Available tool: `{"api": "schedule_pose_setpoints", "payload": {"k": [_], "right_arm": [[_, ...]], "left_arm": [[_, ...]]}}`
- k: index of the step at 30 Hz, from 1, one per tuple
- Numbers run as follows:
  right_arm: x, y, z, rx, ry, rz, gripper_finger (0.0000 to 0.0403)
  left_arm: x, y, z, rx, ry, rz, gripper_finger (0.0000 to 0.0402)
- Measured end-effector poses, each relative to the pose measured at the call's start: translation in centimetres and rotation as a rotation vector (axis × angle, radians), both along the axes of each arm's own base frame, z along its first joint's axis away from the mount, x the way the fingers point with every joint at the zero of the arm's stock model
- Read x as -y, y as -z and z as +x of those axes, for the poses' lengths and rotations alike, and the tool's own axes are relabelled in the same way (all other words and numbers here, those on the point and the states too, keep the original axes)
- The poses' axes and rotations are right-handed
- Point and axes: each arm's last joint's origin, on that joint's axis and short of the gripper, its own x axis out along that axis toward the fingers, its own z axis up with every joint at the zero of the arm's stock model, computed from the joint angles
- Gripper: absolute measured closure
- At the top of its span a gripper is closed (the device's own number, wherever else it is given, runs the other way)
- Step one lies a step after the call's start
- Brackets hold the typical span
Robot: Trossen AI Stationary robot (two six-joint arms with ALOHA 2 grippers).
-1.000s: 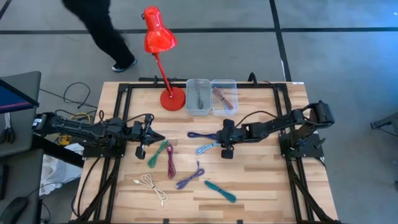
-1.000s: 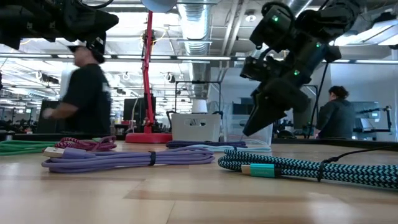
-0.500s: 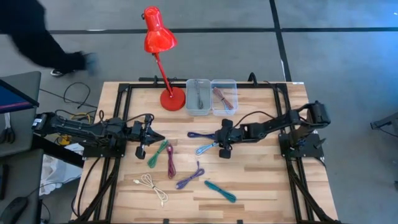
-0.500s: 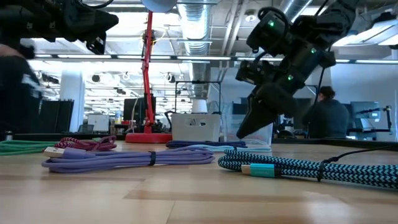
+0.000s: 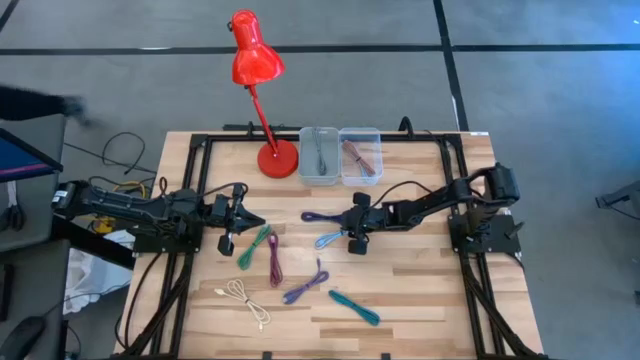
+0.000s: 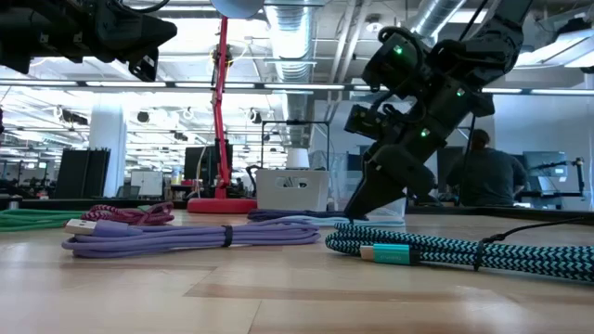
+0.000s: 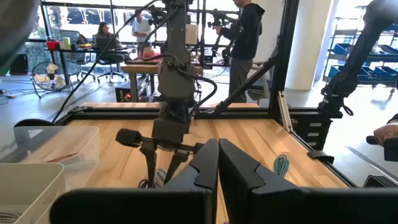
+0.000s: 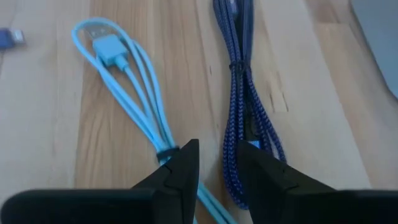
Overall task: Pick & Place USB Port
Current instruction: Put the black and violet charger cable into the gray bin
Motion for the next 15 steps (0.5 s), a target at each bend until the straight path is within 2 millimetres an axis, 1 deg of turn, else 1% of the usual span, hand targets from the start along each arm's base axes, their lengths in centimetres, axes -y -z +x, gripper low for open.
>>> {"api": "schedule_pose_setpoints", "payload": {"k": [6,9,12,13,15], "right_arm": [[0.05,0.5,0.24,0.005,0.004,-0.004,0.0319],[0.1,0.49,0.23,0.006,0.015,-0.018,0.0345],[0.19,0.34,0.13,0.003,0.021,-0.052,0.0386],[0.19,0.31,0.16,0.004,0.013,-0.061,0.0394],[0.19,0.24,0.23,0.012,0.008,-0.067,0.0395]], "left_arm": [[0.0,0.08,0.0,-0.005,0.0,0.0,0.0389],[0.0,0.1,0.0,-0.006,0.0,0.0,0.0389],[0.0,0.1,0.0,-0.006,0.0,0.0,0.0389],[0.0,0.1,0.0,-0.006,0.0,0.0,0.0389],[0.0,0.1,0.0,-0.006,0.0,0.0,0.0389]]}}
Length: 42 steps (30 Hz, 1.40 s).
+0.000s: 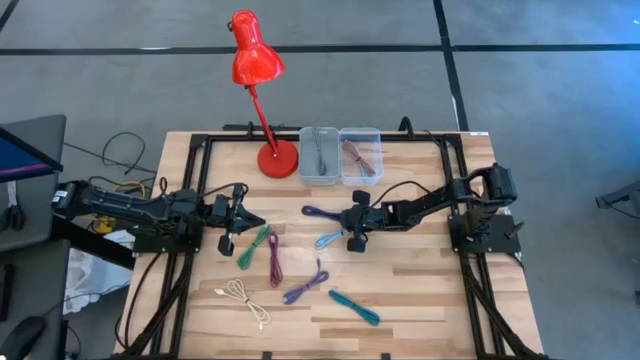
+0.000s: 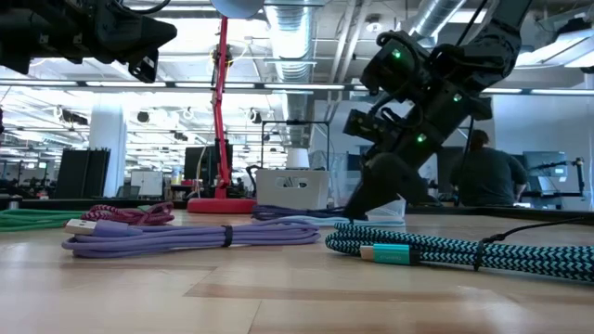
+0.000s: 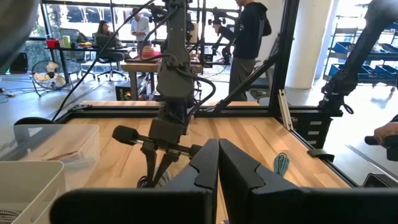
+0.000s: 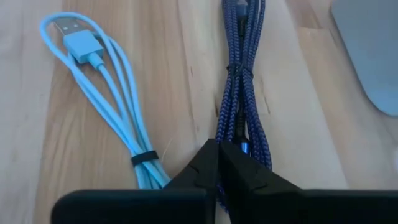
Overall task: Pick & Place USB Port
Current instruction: Put the black and violet charger cable into the gray bin
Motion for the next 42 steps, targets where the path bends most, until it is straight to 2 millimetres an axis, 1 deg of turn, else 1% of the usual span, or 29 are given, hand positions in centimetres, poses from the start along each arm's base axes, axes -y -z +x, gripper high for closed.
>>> {"api": "schedule_pose_setpoints", "payload": {"k": [6,9,13,16,21,24,27,30,33,38,40,42], "right_arm": [[0.0,-0.1,0.2,0.022,-0.003,0.0,0.04],[-0.1,-0.7,0.3,0.059,-0.012,-0.005,0.0401],[0.0,-2.1,0.3,0.112,-0.015,-0.01,0.0402],[0.4,-3.7,0.1,0.16,-0.018,-0.025,0.0402],[1.6,-6.3,-0.4,0.243,0.018,-0.041,0.0403],[2.7,-7.6,-0.8,0.282,0.047,-0.055,0.0403],[3.9,-8.5,-1.2,0.312,0.104,-0.076,0.0403],[5.0,-8.9,-1.4,0.317,0.193,-0.111,0.0403],[6.1,-9.8,-0.9,0.329,0.246,-0.116,0.0403],[7.5,-11.0,1.2,0.312,0.314,-0.145,0.0403],[8.1,-11.2,2.0,0.279,0.359,-0.145,0.0403],[8.6,-11.0,2.9,0.242,0.388,-0.123,0.0403]], "left_arm": [[0.0,0.0,0.0,0.0,0.0,0.0,0.0389],[0.0,0.0,0.0,0.0,0.0,0.0,0.0389],[0.0,0.0,0.0,0.0,0.0,0.0,0.0389],[0.0,0.0,0.0,0.0,0.0,0.0,0.0389],[0.0,0.0,0.0,-0.001,0.0,0.0,0.0389],[0.0,0.0,0.0,-0.001,0.0,0.0,0.0389],[0.0,0.0,0.0,-0.001,0.0,0.0,0.0389],[0.0,0.0,0.0,-0.001,0.0,0.0,0.0389],[0.0,0.0,0.0,-0.001,0.0,0.0,0.0389],[0.0,0.0,0.0,-0.002,0.0,0.0,0.0389],[0.0,0.0,0.0,-0.002,0.0,-0.002,0.0389],[0.0,0.1,0.0,-0.004,0.0,-0.013,0.0389]]}}
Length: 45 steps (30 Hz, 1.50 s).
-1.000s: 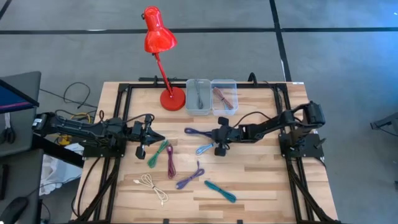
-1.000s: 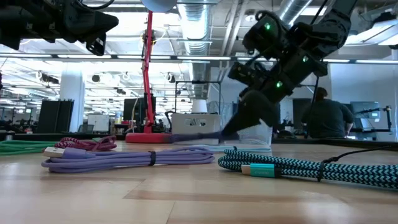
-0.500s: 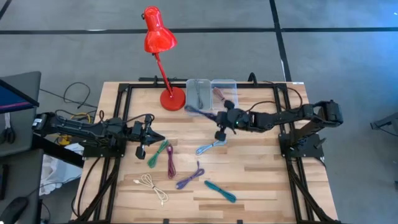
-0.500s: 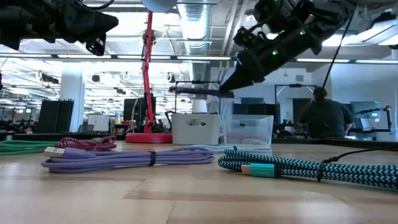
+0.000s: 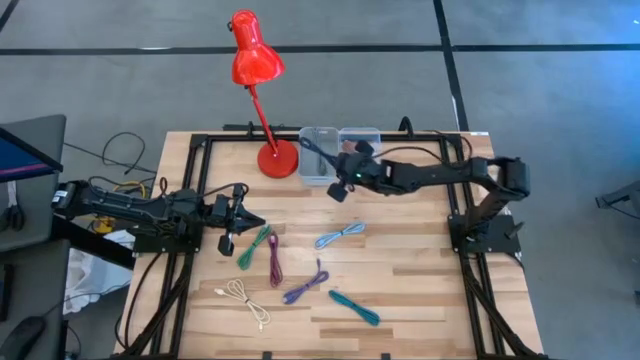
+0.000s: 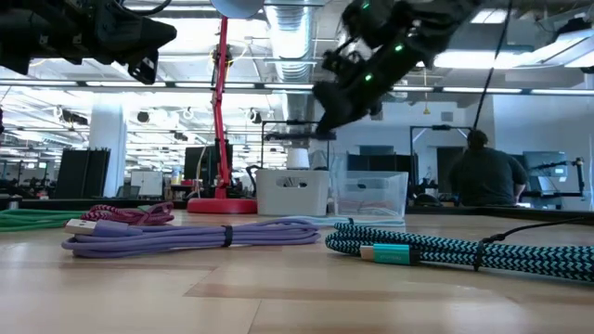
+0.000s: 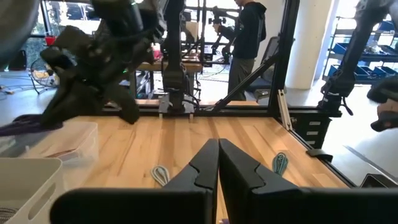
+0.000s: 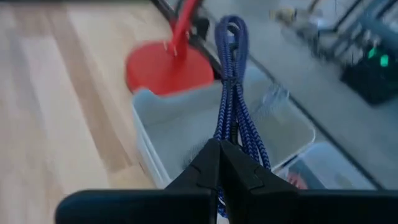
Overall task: Pick & Place USB Port
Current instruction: Put the black and violet charger cable into the gray bin, then put the light blue charger cable into the transparent bin
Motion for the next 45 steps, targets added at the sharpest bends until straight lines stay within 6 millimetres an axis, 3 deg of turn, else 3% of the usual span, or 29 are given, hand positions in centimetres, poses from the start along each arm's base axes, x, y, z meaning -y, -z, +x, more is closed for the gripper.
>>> {"api": "schedule_pose_setpoints", "payload": {"k": [9,13,23,34,39,45], "right_arm": [[1.5,2.8,2.7,-0.138,0.071,0.051,0.0403],[2.0,3.0,3.5,-0.129,0.078,0.05,0.0403],[2.3,2.2,3.6,-0.094,0.068,0.06,0.0399],[2.1,2.4,3.5,-0.123,0.054,0.053,0.0315],[0.6,1.3,3.1,-0.179,-0.044,0.024,0.0292],[-3.4,-1.2,1.6,-0.261,-0.31,0.084,0.0295]], "left_arm": [[0.0,0.0,0.0,0.0,0.0,-0.002,0.0389],[0.0,0.0,0.0,-0.001,0.0,-0.002,0.0389],[0.0,0.0,0.0,-0.001,0.0,-0.002,0.0389],[0.0,0.0,0.0,-0.002,0.0,-0.005,0.0389],[0.0,0.0,0.0,-0.002,0.0,-0.005,0.0389],[0.0,0.1,0.0,-0.007,0.0,-0.004,0.0389]]}}
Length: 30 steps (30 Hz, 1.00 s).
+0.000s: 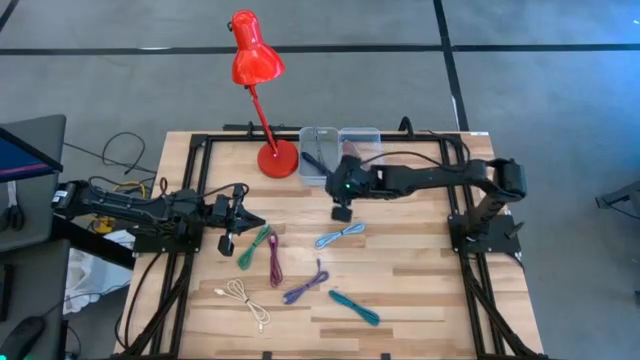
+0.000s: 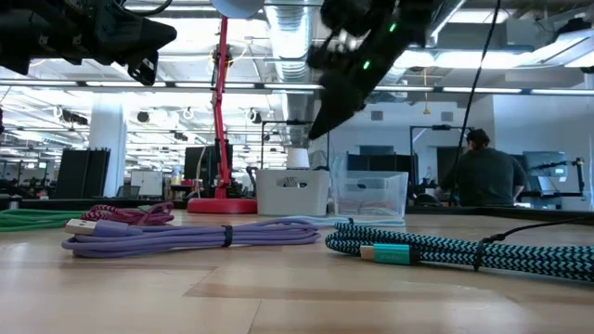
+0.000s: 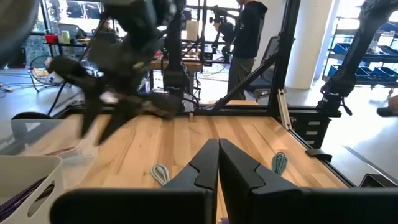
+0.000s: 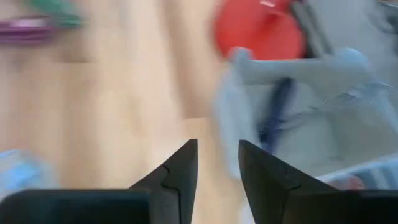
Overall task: Pick & Place USB Port
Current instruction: Put the light blue charger cable into the transparent bin
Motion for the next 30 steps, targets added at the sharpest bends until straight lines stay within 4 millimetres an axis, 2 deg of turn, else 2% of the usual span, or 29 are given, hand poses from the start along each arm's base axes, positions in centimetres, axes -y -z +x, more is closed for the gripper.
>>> {"api": "schedule_pose_setpoints", "payload": {"k": [6,12,21,25,30], "right_arm": [[-4.0,-1.1,-1.7,-0.094,-0.156,0.06,0.0304],[-6.7,0.0,-2.3,-0.211,-0.233,0.061,0.0305],[-7.7,4.7,-2.7,-0.359,-0.249,0.062,0.0298],[-7.7,6.1,-3.0,-0.387,-0.231,0.072,0.0266],[-7.5,7.2,-3.7,-0.337,-0.228,0.073,0.0215]], "left_arm": [[0.0,0.0,0.0,-0.002,0.0,0.0,0.0389],[0.0,0.0,0.0,-0.003,0.0,0.0,0.0389],[0.0,0.1,0.0,-0.013,0.0,-0.006,0.0389],[0.0,0.2,0.0,-0.025,0.0,-0.02,0.0389],[0.0,0.3,0.0,-0.033,0.0,-0.019,0.0389]]}}
